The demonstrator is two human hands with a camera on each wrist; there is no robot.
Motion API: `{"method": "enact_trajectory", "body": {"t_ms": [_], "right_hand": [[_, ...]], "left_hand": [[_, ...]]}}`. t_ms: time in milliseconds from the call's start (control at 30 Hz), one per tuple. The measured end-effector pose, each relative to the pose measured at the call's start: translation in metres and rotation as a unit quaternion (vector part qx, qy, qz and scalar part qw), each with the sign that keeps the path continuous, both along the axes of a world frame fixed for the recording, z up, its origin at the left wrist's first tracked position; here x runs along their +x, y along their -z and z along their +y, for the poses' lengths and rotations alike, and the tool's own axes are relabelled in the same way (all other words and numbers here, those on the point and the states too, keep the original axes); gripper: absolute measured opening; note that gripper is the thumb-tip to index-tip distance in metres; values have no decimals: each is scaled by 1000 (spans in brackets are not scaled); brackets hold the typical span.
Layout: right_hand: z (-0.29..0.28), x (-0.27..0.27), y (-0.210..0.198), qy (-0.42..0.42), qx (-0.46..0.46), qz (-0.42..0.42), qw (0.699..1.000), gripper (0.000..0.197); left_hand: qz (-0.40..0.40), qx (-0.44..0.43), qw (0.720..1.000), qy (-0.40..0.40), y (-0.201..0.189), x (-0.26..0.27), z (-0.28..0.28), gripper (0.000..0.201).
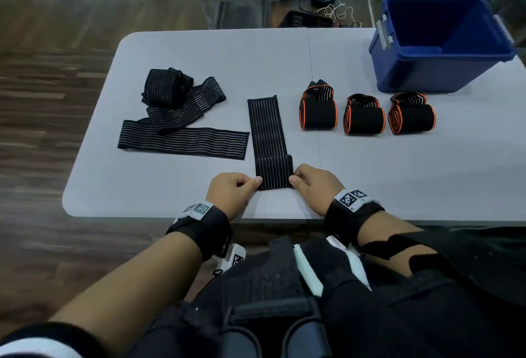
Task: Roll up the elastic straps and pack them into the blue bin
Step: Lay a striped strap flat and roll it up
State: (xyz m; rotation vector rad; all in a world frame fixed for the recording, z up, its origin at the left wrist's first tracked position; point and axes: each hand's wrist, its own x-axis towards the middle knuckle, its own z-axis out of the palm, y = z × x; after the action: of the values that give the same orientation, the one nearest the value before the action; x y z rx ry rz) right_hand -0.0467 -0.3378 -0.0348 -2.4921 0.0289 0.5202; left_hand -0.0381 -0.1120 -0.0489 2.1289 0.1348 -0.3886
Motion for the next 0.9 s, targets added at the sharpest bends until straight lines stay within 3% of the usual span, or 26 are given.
{"method": "enact_trajectory", "body": {"t_ms": [167, 267, 367, 467, 667, 900], "right_hand": [[1, -1, -2, 39, 9, 14, 999, 29], [0, 0, -9, 46, 36, 5, 998, 42], [-2, 5, -18, -6, 11, -23, 1000, 69], [-1, 13, -18, -49, -36, -16, 998, 79], [1, 22, -11, -64, -63, -2, 996, 70], [0, 28, -9, 12, 50, 7, 999, 43]], "left_hand": [[-19, 27, 999, 14, -9, 3, -2, 44], [-83, 77, 993, 30, -17, 7, 2, 25], [-147, 130, 975, 104, -23, 13, 6, 57], [-135, 182, 958, 178, -21, 21, 7, 79], [-90, 203, 954, 203, -8, 31, 8, 71], [-43, 79, 988, 124, -6, 35, 8, 46]]}}
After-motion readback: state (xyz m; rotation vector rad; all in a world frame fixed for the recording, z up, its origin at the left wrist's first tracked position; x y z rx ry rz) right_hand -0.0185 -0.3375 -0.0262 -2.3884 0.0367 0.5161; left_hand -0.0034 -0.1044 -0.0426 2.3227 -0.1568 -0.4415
